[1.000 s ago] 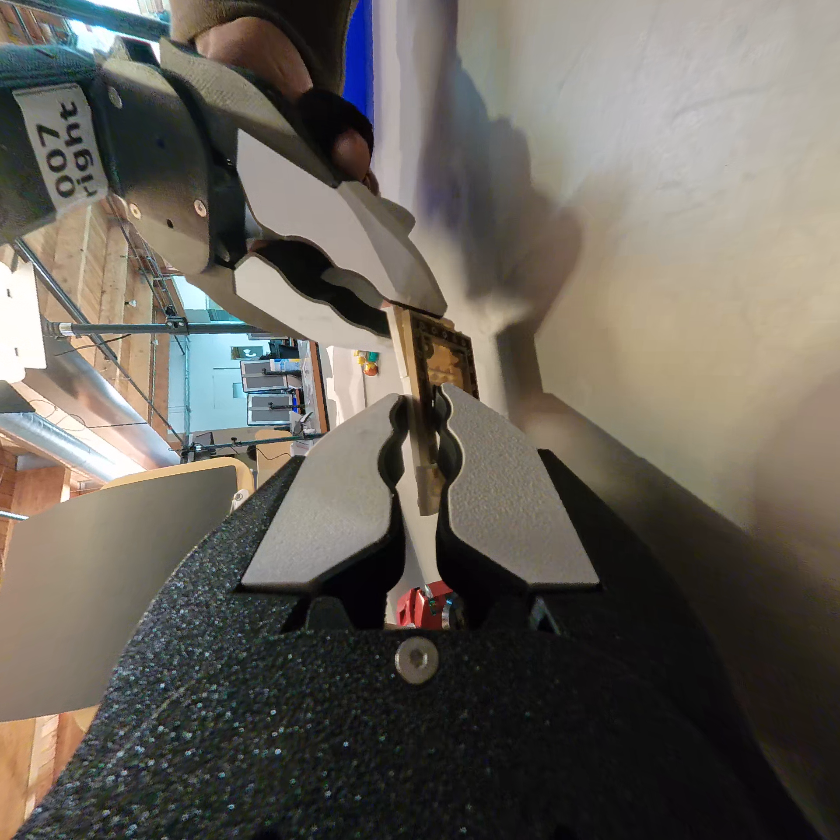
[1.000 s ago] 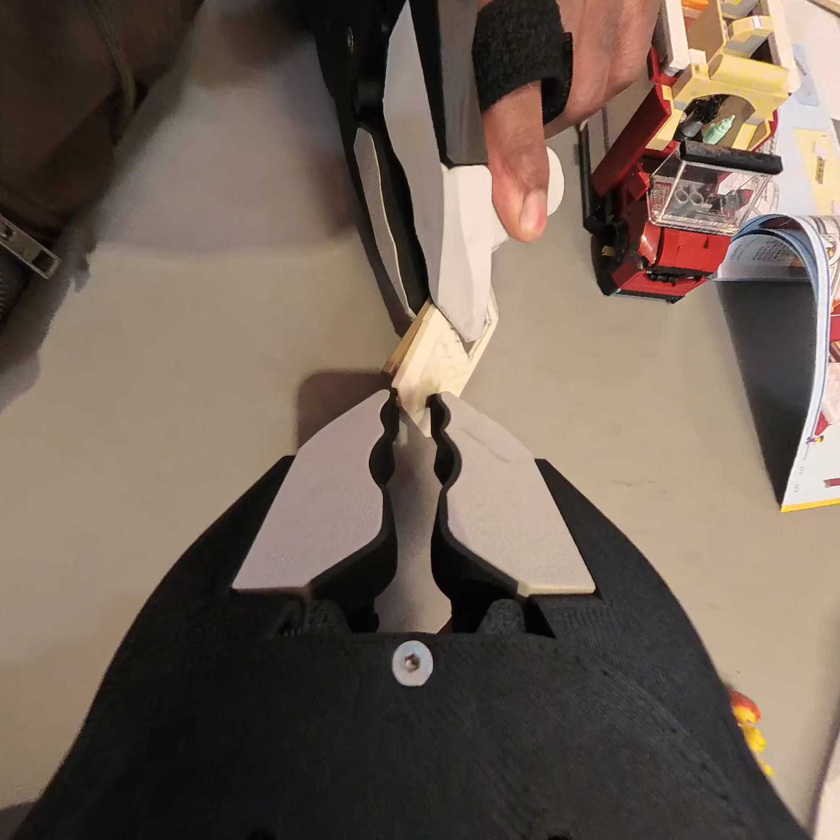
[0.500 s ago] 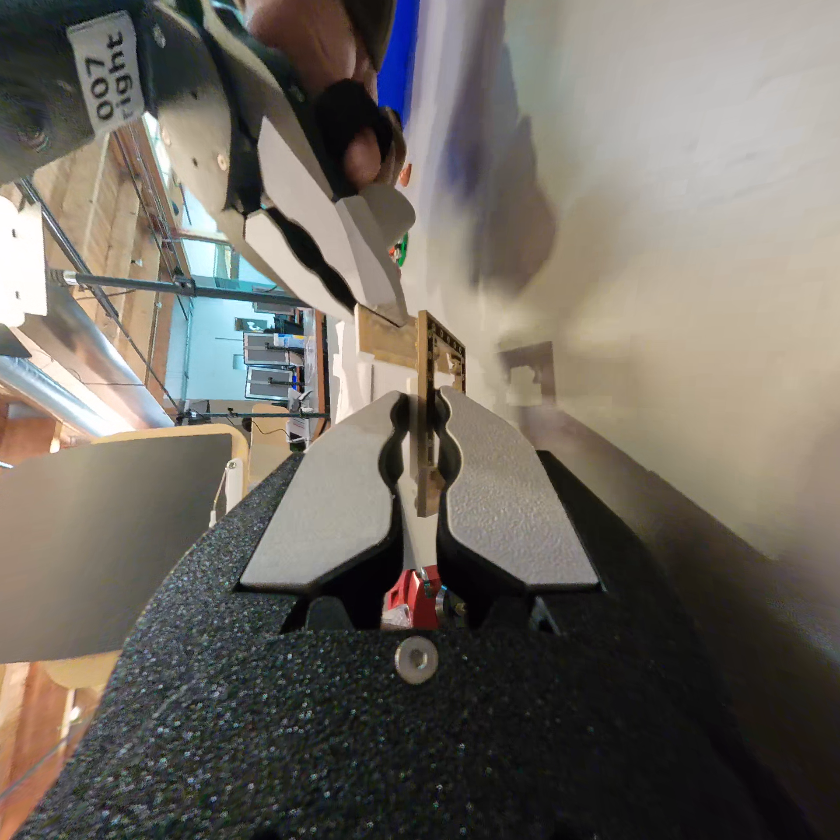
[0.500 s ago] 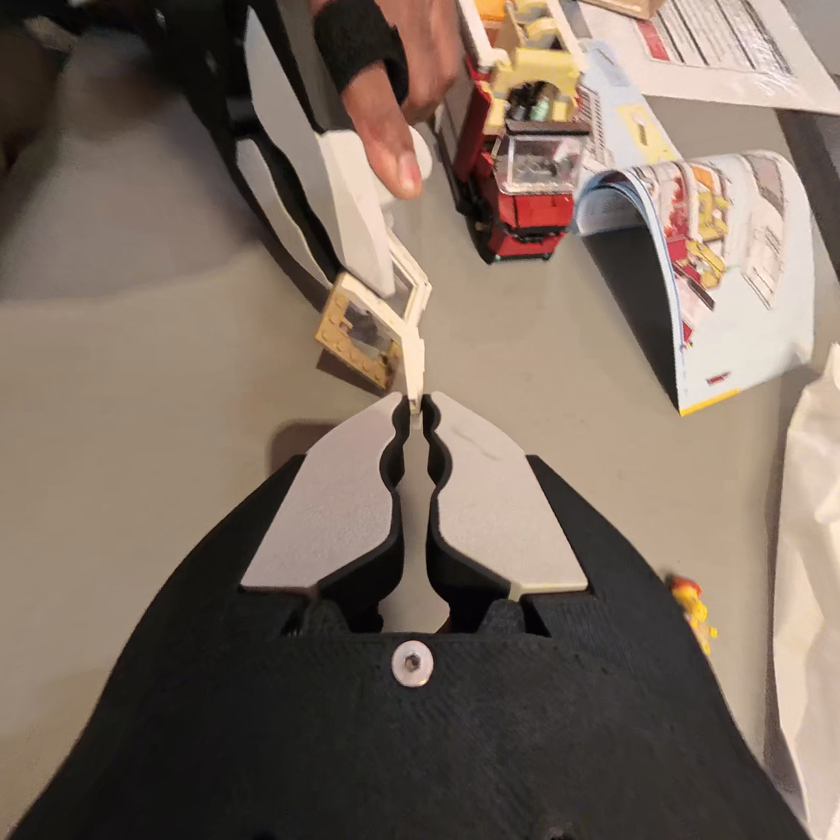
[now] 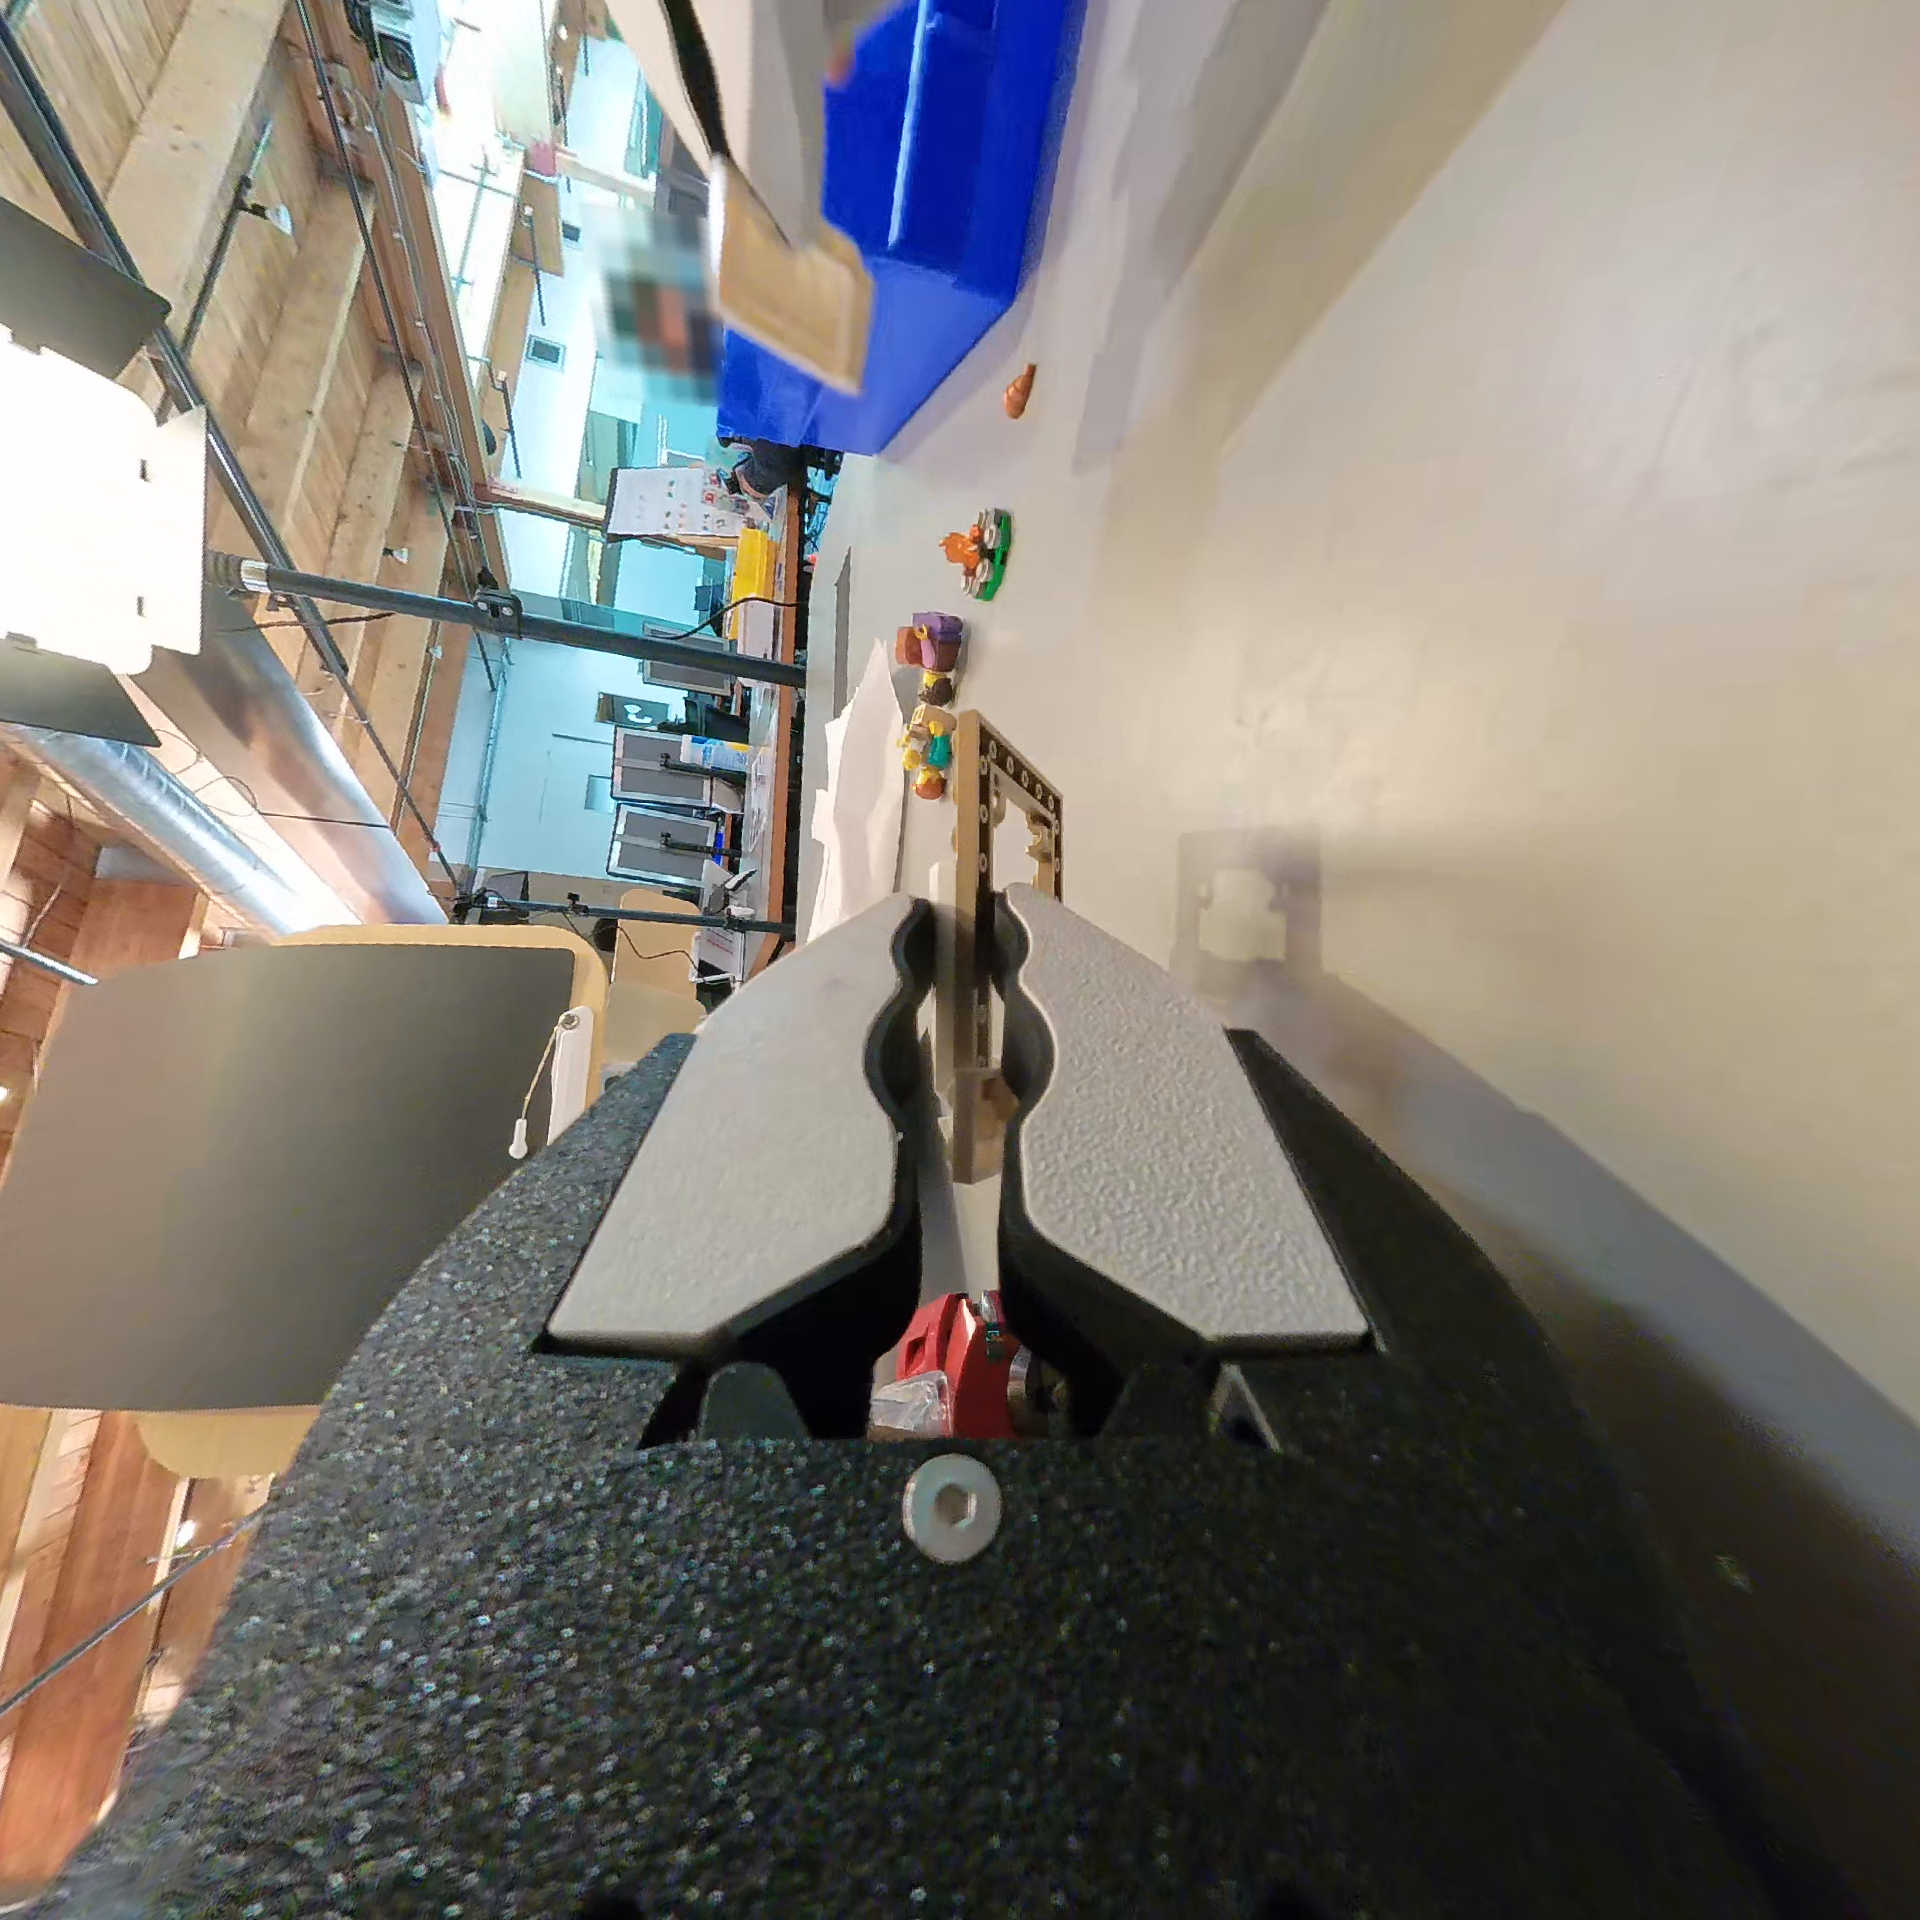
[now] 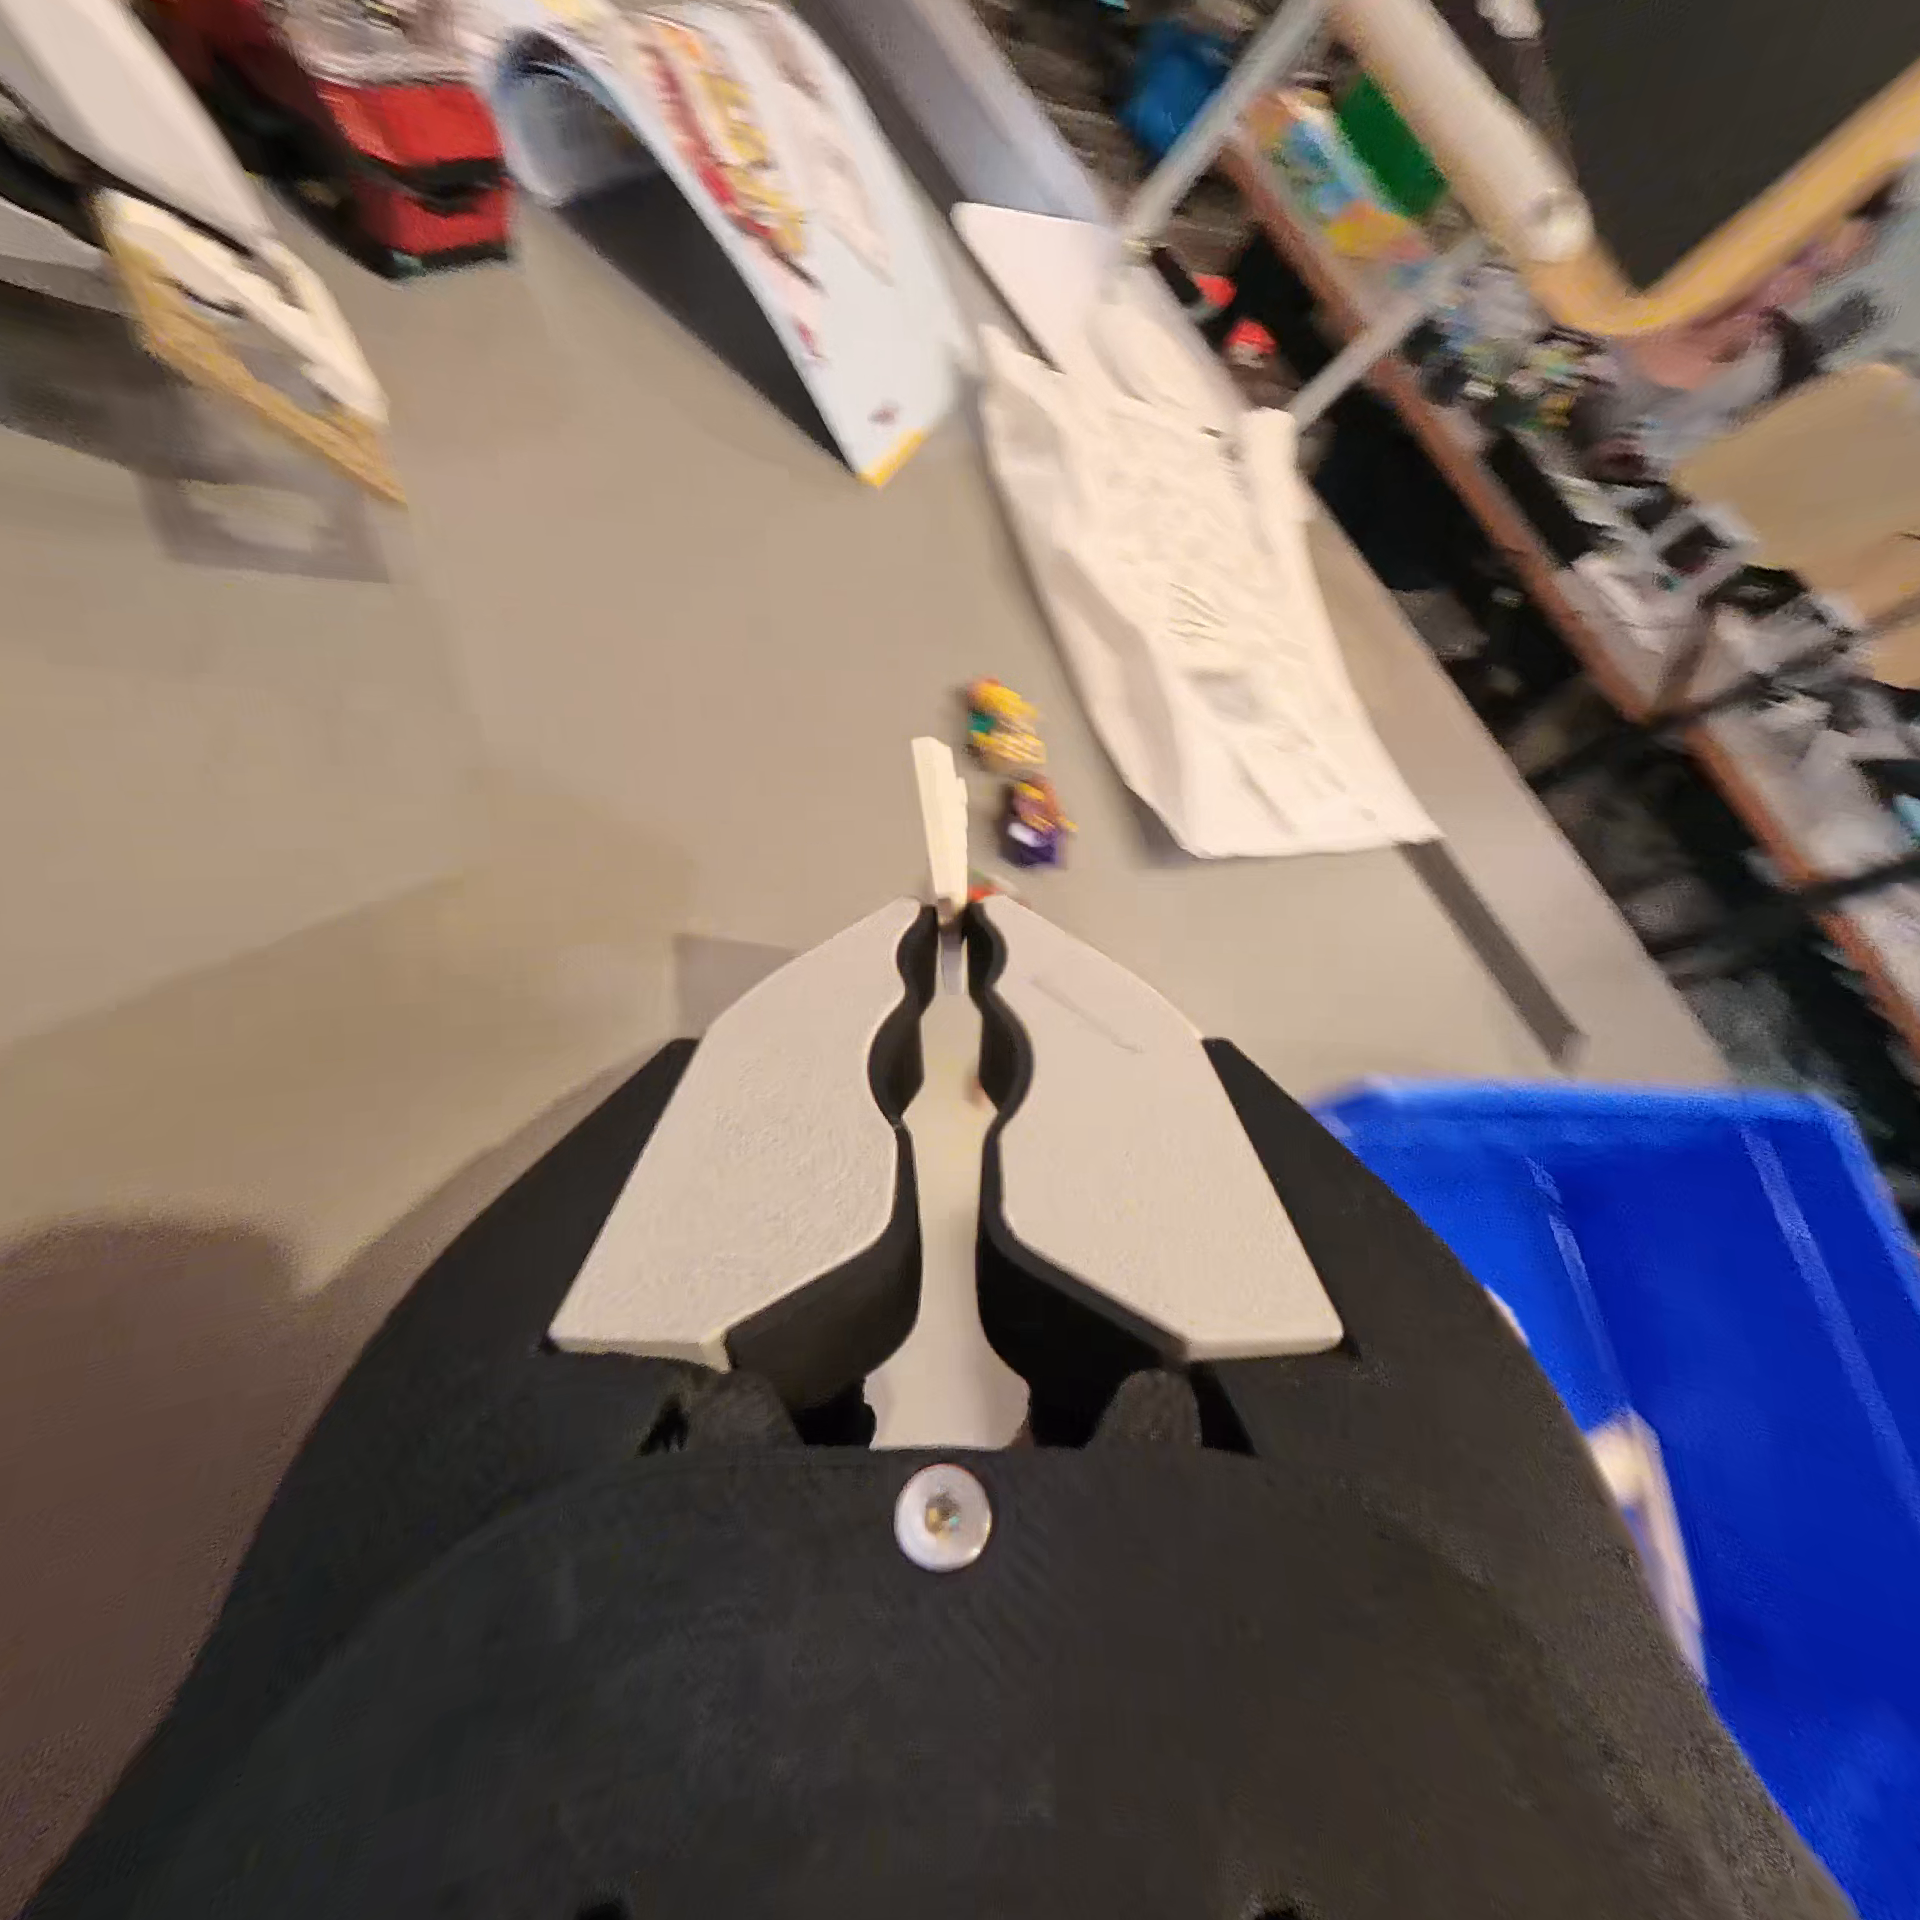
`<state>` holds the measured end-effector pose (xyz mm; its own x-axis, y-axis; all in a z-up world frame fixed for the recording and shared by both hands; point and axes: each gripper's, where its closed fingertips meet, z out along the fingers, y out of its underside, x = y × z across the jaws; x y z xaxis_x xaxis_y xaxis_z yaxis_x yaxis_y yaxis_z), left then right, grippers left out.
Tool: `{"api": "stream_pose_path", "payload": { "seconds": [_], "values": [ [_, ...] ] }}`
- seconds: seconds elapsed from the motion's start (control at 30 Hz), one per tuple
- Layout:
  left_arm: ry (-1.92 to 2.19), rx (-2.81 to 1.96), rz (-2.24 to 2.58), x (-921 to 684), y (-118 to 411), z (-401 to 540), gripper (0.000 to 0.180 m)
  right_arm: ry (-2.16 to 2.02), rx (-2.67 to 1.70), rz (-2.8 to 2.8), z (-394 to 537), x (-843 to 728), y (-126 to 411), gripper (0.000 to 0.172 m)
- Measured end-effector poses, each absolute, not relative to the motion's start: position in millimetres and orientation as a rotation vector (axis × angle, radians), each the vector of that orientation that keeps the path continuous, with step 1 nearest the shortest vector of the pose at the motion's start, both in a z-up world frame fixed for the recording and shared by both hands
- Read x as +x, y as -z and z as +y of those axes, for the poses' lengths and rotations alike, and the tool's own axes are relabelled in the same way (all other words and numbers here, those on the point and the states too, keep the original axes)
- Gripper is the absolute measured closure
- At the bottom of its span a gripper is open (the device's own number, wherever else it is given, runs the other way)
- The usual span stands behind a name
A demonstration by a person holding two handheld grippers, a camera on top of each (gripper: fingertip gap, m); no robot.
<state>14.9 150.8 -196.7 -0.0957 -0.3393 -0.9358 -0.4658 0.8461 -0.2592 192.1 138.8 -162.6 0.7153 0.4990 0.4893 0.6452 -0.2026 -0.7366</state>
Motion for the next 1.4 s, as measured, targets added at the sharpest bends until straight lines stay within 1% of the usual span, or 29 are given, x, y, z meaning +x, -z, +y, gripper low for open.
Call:
{"api": "stream_pose_path", "payload": {
  "seconds": [0.1,0.2,0.23,0.33,0.37,0.53,0.7,0.8,0.87,0.9,0.93,0.97,1.0,1.03,1.07,1.1,1.17,1.33,1.4],
  "values": [
    [-0.11,-0.627,1.695,15.3,194.5,149.1,0.17,0.414,-1.898,-0.755,130.3,256.4,140.9,0.167],
    [-0.101,-0.63,1.687,16.2,191.7,146.8,0.17,0.631,-1.954,-0.591,133.0,326.3,132.9,0.166],
    [-0.097,-0.632,1.688,16.5,191.7,146.3,0.17,0.665,-1.979,-0.541,134.9,343.6,134.2,0.165],
    [-0.089,-0.652,1.689,16.1,193.5,147.6,0.17,0.648,-2.037,-0.501,139.7,355.8,142.4,0.151],
    [-0.089,-0.661,1.687,15.5,193.7,149.0,0.17,0.638,-2.017,-0.536,141.4,346.1,141.2,0.148],
    [-0.057,-0.703,1.678,16.0,194.5,153.4,0.17,0.585,-1.806,-0.916,147.7,247.2,137.9,0.149],
    [0.062,-0.779,1.654,16.0,191.7,153.6,0.17,0.31,-1.588,-1.328,144.1,114.3,168.4,0.141],
    [0.149,-0.824,1.632,14.7,187.7,153.1,0.17,0.123,-1.486,-1.463,139.9,52.3,181.8,0.132],
    [0.199,-0.845,1.621,13.6,185.5,152.4,0.17,0.083,-1.457,-1.501,144.9,29.2,186.4,0.131],
    [0.223,-0.853,1.614,13.0,183.9,152.0,0.17,0.063,-1.456,-1.528,147.1,21.8,190.5,0.131],
    [0.254,-0.867,1.608,12.6,182.9,151.7,0.17,0.043,-1.456,-1.54,149.7,16.5,192.8,0.136],
    [0.292,-0.888,1.607,12.2,183.1,151.5,0.17,0.021,-1.457,-1.535,152.8,13.1,193.4,0.148],
    [0.318,-0.909,1.599,11.7,182.5,152.6,0.17,-0.009,-1.467,-1.522,155.7,11.5,193.6,0.164],
    [0.327,-0.923,1.593,11.2,182.2,154.5,0.169,-0.052,-1.484,-1.497,158.4,11.3,192.6,0.167],
    [0.325,-0.944,1.577,10.6,181.3,158.5,0.167,-0.113,-1.514,-1.476,159.4,12.5,192.6,0.167],
    [0.32,-0.97,1.559,9.5,180.1,162.9,0.161,-0.173,-1.544,-1.454,160.2,15.1,192.8,0.167],
    [0.343,-0.997,1.522,7.2,174.1,167.0,0.154,-0.279,-1.571,-1.381,163.1,22.9,188.8,0.167],
    [0.55,-1.114,1.446,6.8,164.9,169.1,0.138,-0.659,-1.618,-1.22,160.0,37.8,178.9,0.167],
    [0.66,-1.167,1.418,7.5,162.8,168.6,0.137,-0.783,-1.624,-1.184,156.8,39.2,176.6,0.167]
  ]
}}
